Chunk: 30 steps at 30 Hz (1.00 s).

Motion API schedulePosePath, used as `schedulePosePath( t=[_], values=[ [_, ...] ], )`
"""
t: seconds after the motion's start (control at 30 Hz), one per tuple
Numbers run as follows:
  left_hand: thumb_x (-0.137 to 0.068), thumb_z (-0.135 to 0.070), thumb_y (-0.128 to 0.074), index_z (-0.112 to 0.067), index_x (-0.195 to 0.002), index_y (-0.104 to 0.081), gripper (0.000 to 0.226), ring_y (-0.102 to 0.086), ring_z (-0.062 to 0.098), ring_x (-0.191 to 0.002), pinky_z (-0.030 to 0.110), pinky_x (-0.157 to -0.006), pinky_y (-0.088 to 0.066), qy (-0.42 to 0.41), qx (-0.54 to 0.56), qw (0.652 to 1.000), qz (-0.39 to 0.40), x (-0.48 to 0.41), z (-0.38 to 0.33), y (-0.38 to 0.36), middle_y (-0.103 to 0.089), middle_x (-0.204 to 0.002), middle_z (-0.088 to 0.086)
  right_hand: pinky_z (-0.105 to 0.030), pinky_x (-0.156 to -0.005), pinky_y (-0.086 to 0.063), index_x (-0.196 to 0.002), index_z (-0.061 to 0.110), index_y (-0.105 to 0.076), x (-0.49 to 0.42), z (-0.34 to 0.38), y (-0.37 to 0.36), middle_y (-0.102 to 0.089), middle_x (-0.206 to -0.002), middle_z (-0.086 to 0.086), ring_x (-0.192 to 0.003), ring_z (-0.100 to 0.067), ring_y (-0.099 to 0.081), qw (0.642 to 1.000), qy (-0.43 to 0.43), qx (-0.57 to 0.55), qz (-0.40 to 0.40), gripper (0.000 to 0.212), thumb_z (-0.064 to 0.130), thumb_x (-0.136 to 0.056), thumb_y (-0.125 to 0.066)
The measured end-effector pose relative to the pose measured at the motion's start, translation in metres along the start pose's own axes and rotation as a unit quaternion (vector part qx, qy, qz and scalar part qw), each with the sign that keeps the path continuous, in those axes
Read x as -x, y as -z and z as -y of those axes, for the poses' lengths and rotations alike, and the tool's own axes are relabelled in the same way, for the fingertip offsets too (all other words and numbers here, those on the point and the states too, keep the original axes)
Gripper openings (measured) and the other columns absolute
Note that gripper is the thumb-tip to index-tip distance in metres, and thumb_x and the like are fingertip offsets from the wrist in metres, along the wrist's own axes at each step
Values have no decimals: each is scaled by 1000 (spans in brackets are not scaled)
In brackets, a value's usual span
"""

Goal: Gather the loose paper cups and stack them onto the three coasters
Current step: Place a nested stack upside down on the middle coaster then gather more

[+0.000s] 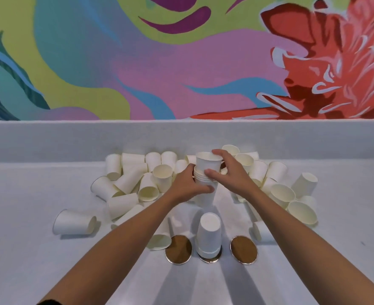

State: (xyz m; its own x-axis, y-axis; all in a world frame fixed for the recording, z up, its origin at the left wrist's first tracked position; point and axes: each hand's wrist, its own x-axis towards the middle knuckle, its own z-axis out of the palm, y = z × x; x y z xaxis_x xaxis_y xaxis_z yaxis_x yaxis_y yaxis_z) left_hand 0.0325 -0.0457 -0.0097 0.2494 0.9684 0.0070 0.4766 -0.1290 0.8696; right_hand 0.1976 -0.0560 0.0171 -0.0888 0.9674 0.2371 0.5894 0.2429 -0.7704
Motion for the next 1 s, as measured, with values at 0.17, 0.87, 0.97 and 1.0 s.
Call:
schedulePosePath(
  t=[0.17,0.87,0.97,1.0],
  values=[
    [-72,-36,-81,-22,-123,-48,62,-59,16,-97,28,-80,-53,-9,1,1000,-15,6,-14,-3,-59,-112,-4,-32,-94,-44,-122,15,-59,11,-4,18,-50,-120,-2,-106,-17,-52,999,-20,35,-9,40,43,-93,-54],
    [-61,-47,-81,-23,-131,-40,85,-61,21,-94,34,-72,-54,-144,-404,900,79,21,-85,-52,-65,-113,0,-39,-98,-48,-148,16,-20,74,-41,41,-41,-143,-9,-123,-27,-49,973,-85,162,138,93,26,-74,-75],
    [-57,-45,-84,-23,-133,-36,92,-60,21,-93,35,-73,-54,-135,-409,894,121,24,-94,-65,-65,-112,2,-36,-92,-49,-145,18,-23,82,-47,41,-37,-138,-9,-114,-27,-54,964,-99,215,126,100,40,-66,-82],
    [-58,-45,-84,-23,-134,-34,94,-60,22,-93,37,-76,-55,-126,-397,898,142,25,-97,-68,-64,-114,3,-36,-90,-49,-143,17,-27,85,-50,41,-38,-135,-9,-112,-26,-55,962,-101,219,130,100,43,-64,-83]
  ],
)
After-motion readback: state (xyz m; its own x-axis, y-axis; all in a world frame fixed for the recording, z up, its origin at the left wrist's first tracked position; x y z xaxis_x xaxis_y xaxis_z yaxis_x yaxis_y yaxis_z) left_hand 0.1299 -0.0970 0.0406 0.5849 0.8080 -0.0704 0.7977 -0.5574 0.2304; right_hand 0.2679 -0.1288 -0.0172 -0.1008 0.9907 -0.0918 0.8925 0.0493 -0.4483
